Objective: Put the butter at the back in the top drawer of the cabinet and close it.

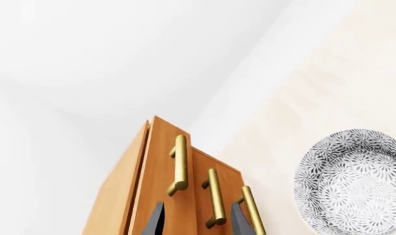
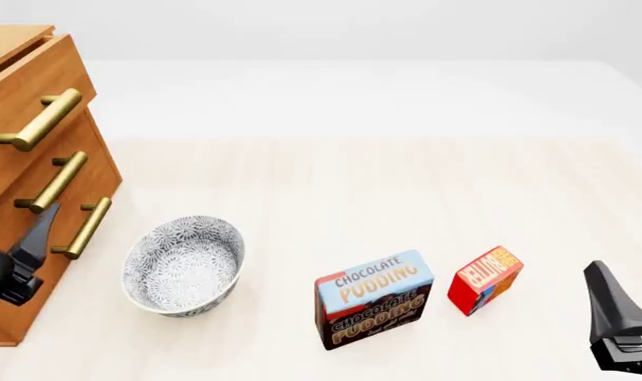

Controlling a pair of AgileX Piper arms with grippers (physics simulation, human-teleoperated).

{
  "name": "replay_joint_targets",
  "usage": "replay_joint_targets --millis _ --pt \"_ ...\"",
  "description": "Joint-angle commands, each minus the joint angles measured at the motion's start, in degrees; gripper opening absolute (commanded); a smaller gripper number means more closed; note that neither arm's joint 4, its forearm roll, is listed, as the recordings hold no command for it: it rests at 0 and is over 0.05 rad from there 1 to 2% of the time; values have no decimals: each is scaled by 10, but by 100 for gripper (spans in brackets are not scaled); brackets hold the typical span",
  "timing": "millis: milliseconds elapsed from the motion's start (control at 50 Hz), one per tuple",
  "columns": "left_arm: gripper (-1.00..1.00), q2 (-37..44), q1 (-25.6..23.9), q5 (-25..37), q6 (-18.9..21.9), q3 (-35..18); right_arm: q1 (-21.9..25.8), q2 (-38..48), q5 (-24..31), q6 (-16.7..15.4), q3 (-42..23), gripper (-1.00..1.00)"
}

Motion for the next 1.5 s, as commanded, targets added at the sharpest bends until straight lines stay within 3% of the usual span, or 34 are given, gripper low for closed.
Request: replay_joint_targets --millis 20,280,560,1500 --pt "100 31 0 -23 25 -7 0 0 0 0 0 100" --pt "100 55 -2 -56 61 6 0 0 0 0 0 100" --pt "100 57 22 -45 70 -18 0 0 0 0 0 100" --pt "100 101 44 -84 112 -8 0 0 0 0 0 100"
